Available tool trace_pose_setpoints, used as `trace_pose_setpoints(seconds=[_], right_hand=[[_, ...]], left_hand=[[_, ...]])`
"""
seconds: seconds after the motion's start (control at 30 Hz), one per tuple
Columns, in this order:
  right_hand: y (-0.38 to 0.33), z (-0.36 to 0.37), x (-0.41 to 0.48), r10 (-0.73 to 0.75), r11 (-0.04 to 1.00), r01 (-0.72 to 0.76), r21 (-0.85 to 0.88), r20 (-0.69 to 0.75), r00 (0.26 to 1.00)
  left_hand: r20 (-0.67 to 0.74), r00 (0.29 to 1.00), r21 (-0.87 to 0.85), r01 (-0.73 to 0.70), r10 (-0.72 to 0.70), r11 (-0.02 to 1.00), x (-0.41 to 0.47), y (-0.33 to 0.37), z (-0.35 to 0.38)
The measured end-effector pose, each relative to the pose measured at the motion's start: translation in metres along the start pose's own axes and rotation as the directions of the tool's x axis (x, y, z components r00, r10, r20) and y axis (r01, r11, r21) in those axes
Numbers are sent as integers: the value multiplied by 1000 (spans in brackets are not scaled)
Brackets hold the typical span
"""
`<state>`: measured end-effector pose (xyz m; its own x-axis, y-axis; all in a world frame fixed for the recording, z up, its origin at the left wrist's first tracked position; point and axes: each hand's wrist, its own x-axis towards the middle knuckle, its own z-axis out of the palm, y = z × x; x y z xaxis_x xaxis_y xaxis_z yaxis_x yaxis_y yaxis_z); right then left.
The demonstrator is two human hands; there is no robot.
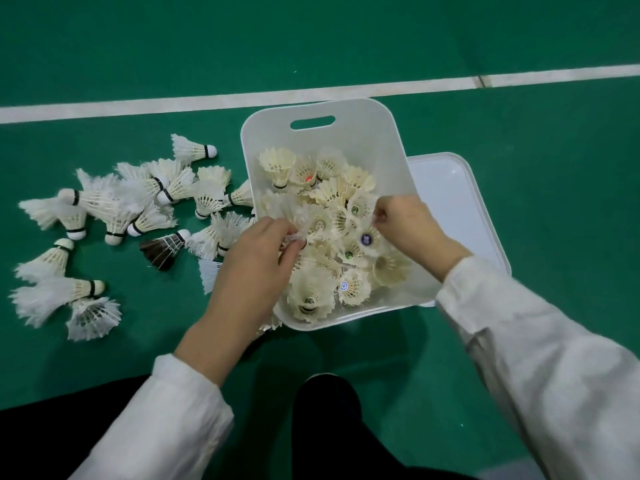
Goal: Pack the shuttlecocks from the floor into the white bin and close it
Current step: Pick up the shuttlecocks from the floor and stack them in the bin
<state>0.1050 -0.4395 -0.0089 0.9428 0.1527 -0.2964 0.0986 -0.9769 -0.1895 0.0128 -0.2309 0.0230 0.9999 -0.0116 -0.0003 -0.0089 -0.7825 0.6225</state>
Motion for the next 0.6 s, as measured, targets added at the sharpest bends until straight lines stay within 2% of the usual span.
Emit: trace_pose_setpoints(seconds=[0.1, 0.2, 0.27, 0.33, 0.4, 0.47, 0.53, 0.6], right_hand=[[-1, 32, 5, -20, 994, 30, -103, 103, 994], [-5, 48, 9, -27, 986, 50, -158, 148, 989], [-10, 42, 9, -27, 982, 49, -182, 123, 992], [-17, 23, 1, -69, 994, 70, -88, 21, 997], [-26, 3, -16, -222, 964, 238, 116, -133, 966], [-38, -11, -39, -418, 848, 455, 271, -185, 889], [-44, -7, -53, -556, 770, 577, 271, -158, 816], [-42, 4, -54, -599, 749, 619, 236, -160, 785]], left_hand=[[-7, 999, 38, -40, 40, 998, -3, -2, 6], [7, 997, 59, -81, 81, 995, -6, -4, 10], [18, 996, 73, -84, 83, 994, -8, -5, 11], [31, 995, 77, -98, 96, 992, -8, -6, 12], [45, 991, 62, -129, 126, 990, -5, -5, 12], [61, 986, 39, -159, 157, 986, -3, -3, 12], [84, 979, 25, -189, 186, 982, 0, 0, 12], [118, 968, 29, -225, 220, 974, 1, -1, 10]])
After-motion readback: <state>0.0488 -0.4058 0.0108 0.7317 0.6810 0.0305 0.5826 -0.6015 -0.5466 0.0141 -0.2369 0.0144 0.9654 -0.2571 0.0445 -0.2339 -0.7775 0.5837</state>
